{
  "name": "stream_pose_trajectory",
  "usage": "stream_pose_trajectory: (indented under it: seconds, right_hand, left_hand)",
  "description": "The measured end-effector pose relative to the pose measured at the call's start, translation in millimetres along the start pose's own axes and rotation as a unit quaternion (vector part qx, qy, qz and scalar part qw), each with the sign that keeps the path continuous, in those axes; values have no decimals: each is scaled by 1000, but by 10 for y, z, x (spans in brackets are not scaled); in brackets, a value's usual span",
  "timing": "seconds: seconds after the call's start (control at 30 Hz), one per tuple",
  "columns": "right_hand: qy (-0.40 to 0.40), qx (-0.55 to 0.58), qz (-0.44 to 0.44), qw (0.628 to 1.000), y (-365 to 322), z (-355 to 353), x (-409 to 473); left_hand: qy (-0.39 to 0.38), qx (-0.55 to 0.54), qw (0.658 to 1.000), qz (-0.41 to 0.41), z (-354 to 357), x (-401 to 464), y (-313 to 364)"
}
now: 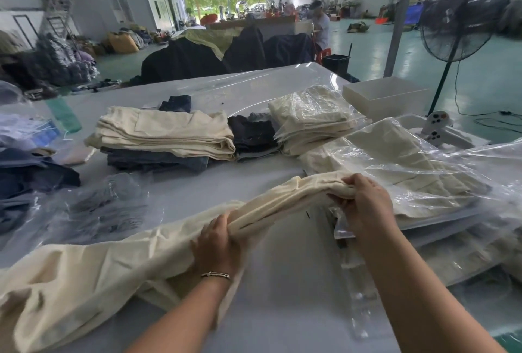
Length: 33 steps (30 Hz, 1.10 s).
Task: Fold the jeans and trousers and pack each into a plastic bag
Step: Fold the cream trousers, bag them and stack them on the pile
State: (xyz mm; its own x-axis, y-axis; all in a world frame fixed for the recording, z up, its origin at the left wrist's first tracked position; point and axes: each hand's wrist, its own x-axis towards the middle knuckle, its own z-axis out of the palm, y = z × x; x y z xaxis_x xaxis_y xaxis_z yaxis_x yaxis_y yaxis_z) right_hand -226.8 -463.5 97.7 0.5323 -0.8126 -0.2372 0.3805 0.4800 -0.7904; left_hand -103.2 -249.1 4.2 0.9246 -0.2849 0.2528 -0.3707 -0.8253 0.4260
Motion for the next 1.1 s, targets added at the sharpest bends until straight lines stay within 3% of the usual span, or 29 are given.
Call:
stream_pose_trajectory:
  seconds: [0.13,0.27,0.37,0.43,0.5,0.57,0.63,0.7,0.8,0.93,1.0,1.1]
  right_hand:
    - [21,-49,4,999,16,-64,93]
    - [51,-117,13,992,104,-135,149]
    - [79,-162,5,984,63,-164,213]
    - [78,-193,-40,977,8,-169,271]
    - [54,-199,-74,976,-37,-143,281]
    - [38,-212,-86,973,-41,-114,286]
    - [39,-231,-88,968,-21,-88,288]
    - [49,-229,-79,969,-5,-80,297]
    - [55,-220,-63,972,3,-93,312]
    - [10,-239,-49,970,36,-55,283]
    - [-20,-251,-30,967,87,4,266]
    - [-47,-281,1,959,197,99,258]
  left_hand:
    - [-12,-7,1000,-14,-104,-13,-650]
    - [25,-12,1000,6,-483,233,-698]
    - [60,-53,989,125,-869,329,-662]
    - [65,28,965,254,-1015,235,-675]
    - [11,111,948,299,-954,78,-744]
    - [-59,180,952,241,-818,-7,-866]
    - [-86,190,970,125,-717,-15,-1028]
    - [-58,185,979,63,-703,-39,-1137]
    - [-6,204,977,54,-757,-90,-1170]
    - [-21,63,997,-40,-969,201,-1304]
    - [-33,32,999,-23,-1119,392,-1389]
    - [-15,66,997,35,-1408,595,-1421]
